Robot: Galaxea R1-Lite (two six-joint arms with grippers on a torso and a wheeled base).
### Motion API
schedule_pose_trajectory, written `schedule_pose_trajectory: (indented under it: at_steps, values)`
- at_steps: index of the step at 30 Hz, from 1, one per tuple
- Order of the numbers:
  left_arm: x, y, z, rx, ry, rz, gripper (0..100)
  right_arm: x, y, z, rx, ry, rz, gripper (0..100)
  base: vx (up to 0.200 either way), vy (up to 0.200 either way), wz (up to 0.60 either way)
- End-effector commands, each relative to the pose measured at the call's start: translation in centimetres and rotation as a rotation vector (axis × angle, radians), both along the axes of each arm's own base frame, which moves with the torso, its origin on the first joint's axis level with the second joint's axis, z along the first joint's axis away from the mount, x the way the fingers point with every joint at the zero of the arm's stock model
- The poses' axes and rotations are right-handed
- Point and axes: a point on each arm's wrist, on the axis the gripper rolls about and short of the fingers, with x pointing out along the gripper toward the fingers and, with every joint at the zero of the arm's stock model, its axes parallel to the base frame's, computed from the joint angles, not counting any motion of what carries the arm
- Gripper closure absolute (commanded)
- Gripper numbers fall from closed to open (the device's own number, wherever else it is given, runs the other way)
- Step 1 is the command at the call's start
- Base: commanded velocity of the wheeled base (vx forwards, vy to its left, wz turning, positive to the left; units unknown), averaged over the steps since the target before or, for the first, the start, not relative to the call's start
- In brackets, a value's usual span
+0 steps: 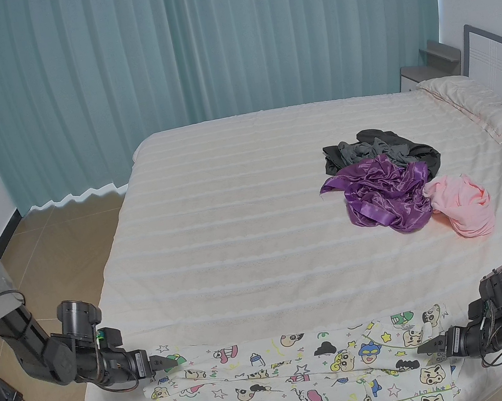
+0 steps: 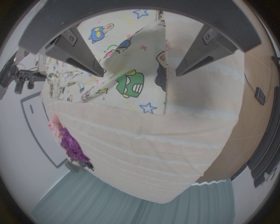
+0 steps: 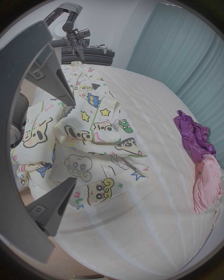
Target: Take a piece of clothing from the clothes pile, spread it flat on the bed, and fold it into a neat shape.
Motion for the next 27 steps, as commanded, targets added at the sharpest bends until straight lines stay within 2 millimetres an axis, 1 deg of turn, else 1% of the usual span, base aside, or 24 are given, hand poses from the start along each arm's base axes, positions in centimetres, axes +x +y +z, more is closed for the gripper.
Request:
schedule_pose_trajectory:
  at_steps: [1,3,6,9,16,20,21,25,27]
  values:
    - [-1.1,-1.6,-2.7,0.096,0.078,-0.029,0,-0.4,-0.1,0.0,-0.002,0.013,0.002,0,0.000,0.000,0.00]
    - [-1.6,-1.6,-2.8,0.113,0.088,-0.040,0,-0.4,-0.1,0.0,-0.002,0.013,0.002,0,0.000,0.000,0.00]
    - [-2.8,-1.4,-3.0,0.150,0.111,-0.099,0,-0.4,-0.1,0.0,-0.002,0.009,0.002,0,0.000,0.000,0.00]
    - [-3.6,-1.0,-2.7,0.165,0.106,-0.122,0,-0.5,-0.1,0.1,-0.002,0.009,0.002,0,0.000,0.000,0.00]
    - [-2.6,-0.4,-1.2,0.132,0.014,-0.067,0,-0.4,-0.1,0.1,-0.001,0.007,0.000,0,0.000,0.000,0.00]
    - [-2.3,-0.1,-0.9,0.112,0.000,-0.048,0,-0.4,-0.1,0.1,-0.002,0.004,-0.002,0,0.000,0.000,0.00]
    - [-2.0,0.4,-0.6,0.073,-0.014,-0.040,0,-0.4,-0.1,0.3,0.000,-0.003,-0.003,0,0.000,0.000,0.00]
    - [-2.0,0.4,-0.7,0.004,0.007,-0.030,0,-0.4,-0.1,0.7,0.003,-0.024,-0.006,0,0.000,0.000,0.00]
    - [-2.1,0.1,-1.6,0.012,0.037,-0.042,0,-0.5,-0.3,1.0,0.006,-0.041,-0.016,0,0.000,0.000,0.00]
